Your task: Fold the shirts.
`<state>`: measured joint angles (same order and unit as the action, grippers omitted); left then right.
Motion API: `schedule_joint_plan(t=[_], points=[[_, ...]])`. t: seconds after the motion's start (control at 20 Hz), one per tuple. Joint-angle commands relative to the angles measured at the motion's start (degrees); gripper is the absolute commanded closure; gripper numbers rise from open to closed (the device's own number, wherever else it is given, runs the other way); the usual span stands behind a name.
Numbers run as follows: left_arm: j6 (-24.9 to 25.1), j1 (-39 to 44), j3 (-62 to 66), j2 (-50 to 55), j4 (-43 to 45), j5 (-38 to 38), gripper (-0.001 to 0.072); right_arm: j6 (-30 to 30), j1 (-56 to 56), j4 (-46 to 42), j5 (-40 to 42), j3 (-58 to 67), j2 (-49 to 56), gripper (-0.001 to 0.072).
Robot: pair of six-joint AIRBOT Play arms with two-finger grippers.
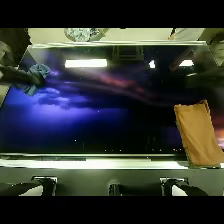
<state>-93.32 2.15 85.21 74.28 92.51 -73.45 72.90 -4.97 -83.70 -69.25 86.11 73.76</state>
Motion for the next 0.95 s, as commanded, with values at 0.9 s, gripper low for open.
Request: schedule_joint_plan(t=[0.9], points=[[-2.8,3.2,-20.0,-4.8,-1.0,0.9,0.0099,-0.7,12.0,-0.4,-16.3,0.7,13.4,0.0023]])
